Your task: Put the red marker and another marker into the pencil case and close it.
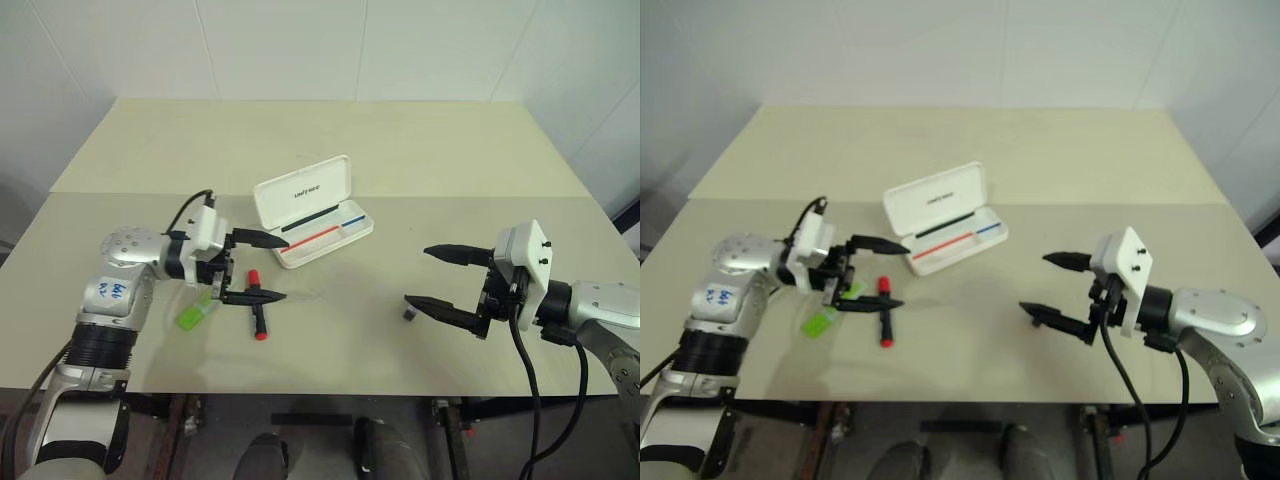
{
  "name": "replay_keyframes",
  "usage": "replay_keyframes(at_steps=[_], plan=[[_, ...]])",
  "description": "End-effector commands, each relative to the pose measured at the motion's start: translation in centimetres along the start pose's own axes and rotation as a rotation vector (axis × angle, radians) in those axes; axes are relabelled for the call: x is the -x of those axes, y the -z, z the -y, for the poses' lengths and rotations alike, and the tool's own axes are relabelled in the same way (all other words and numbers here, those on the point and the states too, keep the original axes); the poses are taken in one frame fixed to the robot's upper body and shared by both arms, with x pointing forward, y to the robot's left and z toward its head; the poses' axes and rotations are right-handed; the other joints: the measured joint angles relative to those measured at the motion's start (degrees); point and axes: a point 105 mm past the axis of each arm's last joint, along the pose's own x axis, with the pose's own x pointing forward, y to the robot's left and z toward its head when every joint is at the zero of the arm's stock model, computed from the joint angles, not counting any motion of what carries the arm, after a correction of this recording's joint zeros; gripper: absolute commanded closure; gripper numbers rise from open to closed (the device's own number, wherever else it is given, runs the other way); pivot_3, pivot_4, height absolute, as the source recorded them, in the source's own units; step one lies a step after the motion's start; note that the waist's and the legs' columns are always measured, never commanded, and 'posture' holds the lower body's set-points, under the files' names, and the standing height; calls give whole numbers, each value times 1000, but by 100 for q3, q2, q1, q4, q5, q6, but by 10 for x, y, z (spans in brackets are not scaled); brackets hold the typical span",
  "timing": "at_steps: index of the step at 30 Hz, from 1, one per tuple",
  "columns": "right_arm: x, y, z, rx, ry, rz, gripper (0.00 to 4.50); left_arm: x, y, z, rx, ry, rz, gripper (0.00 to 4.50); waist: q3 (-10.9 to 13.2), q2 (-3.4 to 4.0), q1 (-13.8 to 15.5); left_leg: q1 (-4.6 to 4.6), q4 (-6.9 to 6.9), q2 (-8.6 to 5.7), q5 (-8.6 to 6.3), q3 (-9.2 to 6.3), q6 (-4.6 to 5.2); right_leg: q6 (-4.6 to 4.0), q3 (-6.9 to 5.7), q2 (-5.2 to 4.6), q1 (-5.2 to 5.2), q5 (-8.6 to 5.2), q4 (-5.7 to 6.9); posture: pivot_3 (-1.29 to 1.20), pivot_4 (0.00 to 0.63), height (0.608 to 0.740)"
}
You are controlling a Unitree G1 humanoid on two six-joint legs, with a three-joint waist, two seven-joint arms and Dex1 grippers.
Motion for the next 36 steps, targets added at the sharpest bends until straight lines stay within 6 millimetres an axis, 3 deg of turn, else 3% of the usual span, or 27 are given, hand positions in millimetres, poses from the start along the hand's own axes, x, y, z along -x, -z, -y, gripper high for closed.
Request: replay_keyframes(at_steps=[1,5,13,22,36], plan=[[-1,-8,-4,33,21,32,0,-5,-4,-8,-39,-9,-26,33,0,-1,-2,0,0,0,0,0,1,0,0,1,0,0,0,0,150,740],[2,-6,-7,29,56,33,0,-14,13,-23,9,-49,-106,33,1,-1,-11,5,-1,0,2,0,4,-1,1,2,3,0,2,0,150,740],[4,-2,-11,21,109,44,0,-35,26,-50,19,-98,-182,33,8,-15,4,0,0,-1,5,0,8,0,0,3,3,5,-3,0,150,740],[7,0,-14,11,138,34,0,-48,43,-55,44,-69,-273,33,12,-20,-5,0,-3,-1,3,1,11,2,0,3,3,6,-10,0,150,740],[17,1,-12,9,176,16,0,-45,65,-67,68,-151,-406,33,14,-25,-4,2,-2,-1,5,0,14,3,0,3,4,9,-5,0,150,740]])
